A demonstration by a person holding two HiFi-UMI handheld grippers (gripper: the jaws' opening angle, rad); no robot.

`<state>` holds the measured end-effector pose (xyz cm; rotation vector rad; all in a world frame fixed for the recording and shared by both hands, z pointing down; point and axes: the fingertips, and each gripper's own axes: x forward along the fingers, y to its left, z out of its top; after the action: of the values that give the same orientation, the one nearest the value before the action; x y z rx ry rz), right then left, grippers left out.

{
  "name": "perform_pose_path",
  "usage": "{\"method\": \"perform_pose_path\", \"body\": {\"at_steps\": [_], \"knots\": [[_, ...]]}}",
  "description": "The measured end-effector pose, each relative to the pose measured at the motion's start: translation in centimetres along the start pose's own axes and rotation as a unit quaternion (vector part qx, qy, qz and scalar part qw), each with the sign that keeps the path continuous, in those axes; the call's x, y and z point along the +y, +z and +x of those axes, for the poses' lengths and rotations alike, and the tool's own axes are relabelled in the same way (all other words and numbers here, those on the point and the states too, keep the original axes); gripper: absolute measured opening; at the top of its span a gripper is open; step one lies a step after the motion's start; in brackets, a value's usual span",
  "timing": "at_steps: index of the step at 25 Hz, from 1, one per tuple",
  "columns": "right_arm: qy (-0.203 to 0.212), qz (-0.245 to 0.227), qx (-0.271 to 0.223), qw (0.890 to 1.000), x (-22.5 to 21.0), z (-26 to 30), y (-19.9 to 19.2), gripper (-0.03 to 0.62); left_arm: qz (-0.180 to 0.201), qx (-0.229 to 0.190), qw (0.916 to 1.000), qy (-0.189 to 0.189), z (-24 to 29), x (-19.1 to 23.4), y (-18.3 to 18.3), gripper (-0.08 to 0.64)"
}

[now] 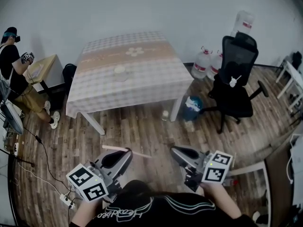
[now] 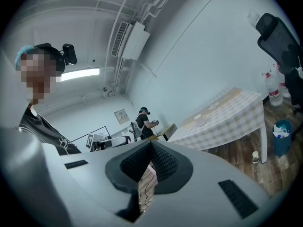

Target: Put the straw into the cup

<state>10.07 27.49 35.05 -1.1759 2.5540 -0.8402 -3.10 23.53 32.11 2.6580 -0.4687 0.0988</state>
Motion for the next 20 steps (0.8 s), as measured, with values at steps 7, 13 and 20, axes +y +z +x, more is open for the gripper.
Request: {"method": "perform_pose_path", "body": {"at_steps": [7, 13, 20], "knots": [[-0.008, 0.0, -0.004, 1.0, -2.1, 1.2, 1.3, 0.012, -0.006, -0.002, 1.0, -0.006, 1.6, 2.3, 1.2, 0.025], [-0.019, 0.003, -0.008, 1.0, -5.5, 4.2, 2.8, 0.012, -0.005, 0.001, 0.9998, -0.019, 4.3, 6.6, 2.5, 0.025], [-0.034, 0.019, -0.001, 0.999, -11.0, 10.3, 5.4, 0.012, -0.025, 0.004, 0.9995, -0.021, 7.8, 14.7, 5.2, 0.025]]}}
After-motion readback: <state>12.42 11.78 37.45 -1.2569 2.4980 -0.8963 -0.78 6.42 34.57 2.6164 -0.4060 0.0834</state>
